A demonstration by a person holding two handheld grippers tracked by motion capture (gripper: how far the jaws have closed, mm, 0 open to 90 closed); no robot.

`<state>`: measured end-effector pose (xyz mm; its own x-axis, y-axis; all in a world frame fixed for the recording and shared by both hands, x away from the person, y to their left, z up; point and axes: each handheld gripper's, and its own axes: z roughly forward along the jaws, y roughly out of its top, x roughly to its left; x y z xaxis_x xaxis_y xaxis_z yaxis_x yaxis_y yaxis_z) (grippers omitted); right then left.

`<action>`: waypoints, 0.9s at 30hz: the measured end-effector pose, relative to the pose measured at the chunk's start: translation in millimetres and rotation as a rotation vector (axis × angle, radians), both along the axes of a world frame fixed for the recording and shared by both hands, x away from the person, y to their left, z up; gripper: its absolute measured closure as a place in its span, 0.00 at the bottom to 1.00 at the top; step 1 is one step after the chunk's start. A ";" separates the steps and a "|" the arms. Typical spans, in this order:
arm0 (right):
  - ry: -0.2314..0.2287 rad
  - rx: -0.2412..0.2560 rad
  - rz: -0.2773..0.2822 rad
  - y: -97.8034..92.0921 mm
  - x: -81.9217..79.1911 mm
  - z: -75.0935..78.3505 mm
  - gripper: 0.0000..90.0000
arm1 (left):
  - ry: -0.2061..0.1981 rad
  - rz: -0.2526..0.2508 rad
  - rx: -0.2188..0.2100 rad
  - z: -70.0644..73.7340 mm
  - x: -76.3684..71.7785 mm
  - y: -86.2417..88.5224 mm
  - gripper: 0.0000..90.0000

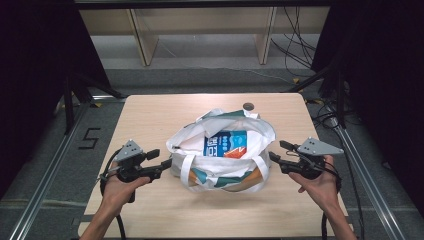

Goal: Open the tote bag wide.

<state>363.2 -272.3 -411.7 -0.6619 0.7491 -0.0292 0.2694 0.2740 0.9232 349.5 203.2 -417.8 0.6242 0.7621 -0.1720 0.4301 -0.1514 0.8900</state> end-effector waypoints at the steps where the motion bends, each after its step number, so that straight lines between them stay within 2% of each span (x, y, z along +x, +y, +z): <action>1: 0.004 -0.005 0.002 -0.4 -0.8 -0.7 0.48 | 0.002 -0.009 -0.001 -1.7 -1.8 -0.2 0.41; 2: -0.003 -0.017 0.014 -1.5 -0.7 -1.4 0.47 | 0.007 -0.009 0.002 -2.5 -3.3 -0.4 0.41; 3: 0.013 -0.018 0.021 -1.8 -1.1 -2.0 0.47 | 0.007 -0.017 -0.002 -4.0 -4.8 -0.6 0.40; 4: 0.034 -0.010 0.004 -1.2 -4.5 -2.4 0.47 | 0.013 -0.014 0.000 -5.3 -7.2 -0.5 0.39; 5: -0.008 -0.026 0.019 -3.3 -1.7 -3.0 0.47 | 0.013 -0.022 -0.005 -7.0 -9.0 -0.5 0.39; 6: 0.038 -0.006 0.002 -2.1 -6.0 -3.1 0.46 | 0.012 -0.023 -0.004 -8.4 -12.1 0.5 0.39; 7: -0.011 -0.019 0.017 -4.3 -3.3 -4.0 0.46 | 0.004 -0.027 -0.005 -9.2 -13.5 1.5 0.39; 8: 0.020 -0.002 0.005 -3.7 -5.7 -4.3 0.46 | 0.005 -0.020 -0.014 -10.4 -15.8 2.3 0.39; 9: 0.002 -0.008 0.010 -4.3 -5.8 -5.0 0.46 | 0.017 -0.019 -0.033 -12.0 -17.6 2.4 0.39; 10: 0.032 0.001 0.006 -3.8 -8.4 -5.6 0.45 | 0.029 -0.020 -0.039 -13.5 -19.5 3.1 0.38; 11: 0.002 -0.014 0.009 -5.3 -7.6 -6.2 0.45 | 0.025 -0.032 -0.046 -15.5 -20.5 3.6 0.37; 12: 0.036 -0.006 0.000 -4.8 -10.6 -7.0 0.44 | 0.024 -0.021 -0.042 -17.3 -23.3 3.2 0.37; 13: 0.017 -0.009 0.002 -5.5 -10.4 -8.6 0.44 | 0.025 -0.028 -0.048 -19.1 -24.1 2.9 0.37; 16: 0.021 -0.001 -0.002 -6.1 -12.6 -12.5 0.42 | 0.036 -0.038 -0.045 -24.7 -28.1 1.5 0.36; 17: 0.030 -0.010 -0.012 -6.9 -13.9 -13.8 0.40 | 0.035 -0.047 -0.042 -25.7 -28.9 1.3 0.35; 18: 0.060 -0.005 -0.020 -6.7 -16.0 -14.2 0.40 | 0.040 -0.037 -0.044 -27.1 -30.8 0.4 0.35; 19: 0.033 -0.001 -0.026 -6.4 -15.5 -17.0 0.40 | 0.032 -0.053 -0.034 -28.8 -31.6 0.7 0.35; 20: 0.057 -0.016 -0.015 -8.3 -16.7 -17.5 0.39 | 0.031 -0.061 -0.040 -30.4 -32.1 0.6 0.35; 22: 0.062 -0.016 0.008 -8.6 -16.5 -20.2 0.39 | 0.029 -0.055 -0.034 -32.8 -33.7 0.7 0.35; 24: 0.052 -0.022 -0.015 -9.8 -19.0 -22.1 0.39 | 0.044 -0.045 -0.043 -36.6 -34.5 2.0 0.34; 25: 0.077 -0.011 -0.022 -9.2 -21.2 -22.7 0.39 | 0.036 -0.049 -0.029 -37.9 -34.4 3.4 0.34; 26: 0.043 -0.022 -0.010 -11.5 -19.2 -23.3 0.39 | 0.048 -0.040 -0.036 -39.6 -35.6 3.6 0.34; 27: 0.059 -0.016 -0.013 -11.8 -20.5 -24.0 0.39 | 0.049 -0.048 -0.042 -41.2 -35.6 4.2 0.34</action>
